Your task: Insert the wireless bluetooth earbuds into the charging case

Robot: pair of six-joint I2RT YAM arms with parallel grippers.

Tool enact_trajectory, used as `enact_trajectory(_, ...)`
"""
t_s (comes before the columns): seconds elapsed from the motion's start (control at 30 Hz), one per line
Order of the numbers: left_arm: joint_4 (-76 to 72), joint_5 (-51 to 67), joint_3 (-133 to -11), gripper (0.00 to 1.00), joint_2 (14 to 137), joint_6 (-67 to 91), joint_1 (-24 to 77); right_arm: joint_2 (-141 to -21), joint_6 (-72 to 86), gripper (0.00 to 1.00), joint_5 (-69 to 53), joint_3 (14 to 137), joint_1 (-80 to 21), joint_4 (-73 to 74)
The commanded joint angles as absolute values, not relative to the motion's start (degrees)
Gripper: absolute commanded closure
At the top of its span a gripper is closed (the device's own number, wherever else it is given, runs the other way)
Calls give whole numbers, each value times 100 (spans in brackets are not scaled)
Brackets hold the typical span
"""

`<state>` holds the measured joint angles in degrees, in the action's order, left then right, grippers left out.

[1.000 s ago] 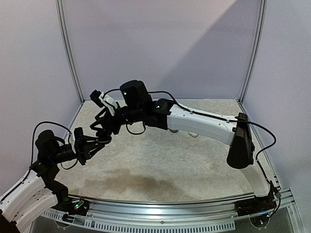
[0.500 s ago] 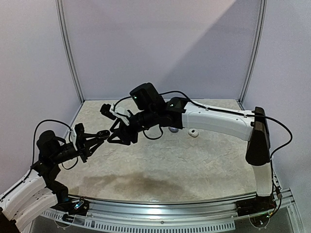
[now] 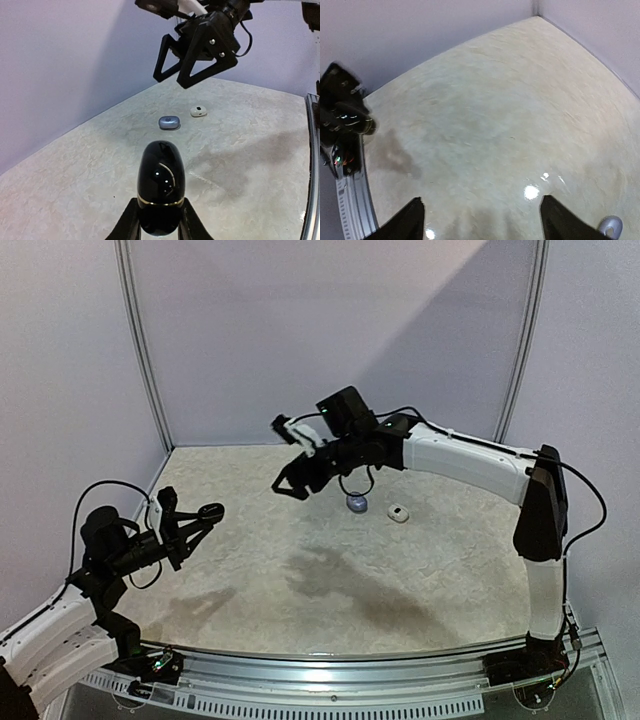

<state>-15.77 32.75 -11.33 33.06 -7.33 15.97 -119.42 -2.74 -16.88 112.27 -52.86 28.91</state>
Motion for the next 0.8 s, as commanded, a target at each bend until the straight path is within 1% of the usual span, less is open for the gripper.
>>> enact_trajectory(0.0,-1456,2607,-1484,100,3778,-308,1520,-11814,1796,2,-1141,10533,-4250,3195)
enact_trajectory(0.17,-480,2762,-2472,100,5051,48,1521,-11327,2116,1,-986,9578,-3890,2826)
enact_trajectory(0.27,-118,2799,-3078,100,5965,1199,1523,-11193,1957,1,-771,9480,-3780,3025)
enact_trajectory(0.37,-48,2564,-3286,100,6780,2635,1600,-11173,1805,1,-722,9435,-3637,3202)
enact_trajectory(0.43,169,2320,-3518,100,7292,2959,1881,-11150,1740,1,-736,9334,-3469,3229)
enact_trajectory(0.6,-532,2357,-4262,100,8835,3606,2345,-11041,1675,1,-695,9128,-3182,3297)
enact_trajectory(0.67,-584,2287,-4570,100,9474,3749,2388,-11036,1596,1,-588,9132,-3158,3385)
enact_trajectory(0.77,-488,2275,-4788,100,10047,3759,2392,-11035,1439,1,-559,9128,-3137,3423)
